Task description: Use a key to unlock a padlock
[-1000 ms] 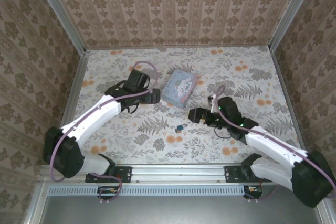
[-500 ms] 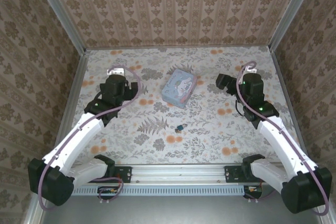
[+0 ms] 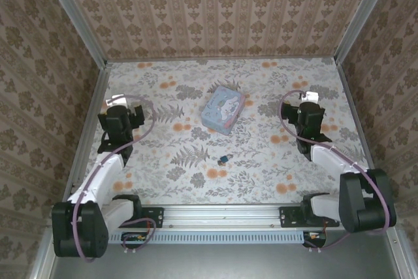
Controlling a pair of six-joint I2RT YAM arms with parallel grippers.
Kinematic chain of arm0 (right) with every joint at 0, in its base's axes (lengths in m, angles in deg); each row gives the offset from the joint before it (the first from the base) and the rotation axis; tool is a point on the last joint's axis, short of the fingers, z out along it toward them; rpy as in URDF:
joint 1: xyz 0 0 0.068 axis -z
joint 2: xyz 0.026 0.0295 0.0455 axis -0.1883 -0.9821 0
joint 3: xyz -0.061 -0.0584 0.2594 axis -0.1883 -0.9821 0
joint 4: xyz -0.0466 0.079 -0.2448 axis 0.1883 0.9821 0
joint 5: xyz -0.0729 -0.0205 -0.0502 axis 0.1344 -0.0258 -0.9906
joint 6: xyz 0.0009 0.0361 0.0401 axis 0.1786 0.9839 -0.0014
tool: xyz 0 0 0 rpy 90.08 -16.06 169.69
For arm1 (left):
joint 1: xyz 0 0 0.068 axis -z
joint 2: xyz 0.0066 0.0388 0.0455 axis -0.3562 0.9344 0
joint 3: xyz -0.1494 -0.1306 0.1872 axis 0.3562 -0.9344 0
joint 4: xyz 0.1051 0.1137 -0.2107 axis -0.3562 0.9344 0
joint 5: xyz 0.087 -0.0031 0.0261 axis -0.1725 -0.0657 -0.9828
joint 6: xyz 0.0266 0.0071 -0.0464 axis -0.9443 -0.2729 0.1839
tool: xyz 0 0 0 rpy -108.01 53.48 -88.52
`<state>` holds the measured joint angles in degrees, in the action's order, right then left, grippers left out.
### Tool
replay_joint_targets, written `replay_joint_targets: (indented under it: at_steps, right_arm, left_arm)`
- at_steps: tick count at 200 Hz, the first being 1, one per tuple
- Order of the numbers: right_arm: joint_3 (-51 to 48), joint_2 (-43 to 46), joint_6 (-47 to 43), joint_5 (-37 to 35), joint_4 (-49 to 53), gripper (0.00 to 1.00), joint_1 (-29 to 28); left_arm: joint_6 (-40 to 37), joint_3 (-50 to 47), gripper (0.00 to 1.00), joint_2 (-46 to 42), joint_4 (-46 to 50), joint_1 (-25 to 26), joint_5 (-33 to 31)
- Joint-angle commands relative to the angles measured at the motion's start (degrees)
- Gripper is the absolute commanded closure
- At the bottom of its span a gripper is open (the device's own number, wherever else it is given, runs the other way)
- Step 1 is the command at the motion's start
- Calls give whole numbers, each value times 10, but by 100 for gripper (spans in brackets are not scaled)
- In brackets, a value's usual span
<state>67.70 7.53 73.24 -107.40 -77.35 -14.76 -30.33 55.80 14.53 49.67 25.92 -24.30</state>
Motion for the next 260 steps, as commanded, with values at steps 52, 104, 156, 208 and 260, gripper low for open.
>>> replay_joint_targets:
  at_steps: [52,104,156,208,260]
  right_arm:
    - [-113,-150,-54,42,-363,1,-1]
    - [-104,-160,-77,164,-344,0,16]
    - [-77,-161,-28,146,-296,1,48]
    - [-79,-160,-32,63,-299,0,22]
    - [-67,-161,-43,88,-281,0,21]
  left_arm:
    - [-36,-105,0,160,-332,-12,36]
    - [-68,-105,0,292,-463,-19,97]
    - [-61,-76,0,284,-396,-28,129]
    - [-57,-75,0,285,-393,-33,138]
    - [-58,-75,0,285,-393,-33,139]
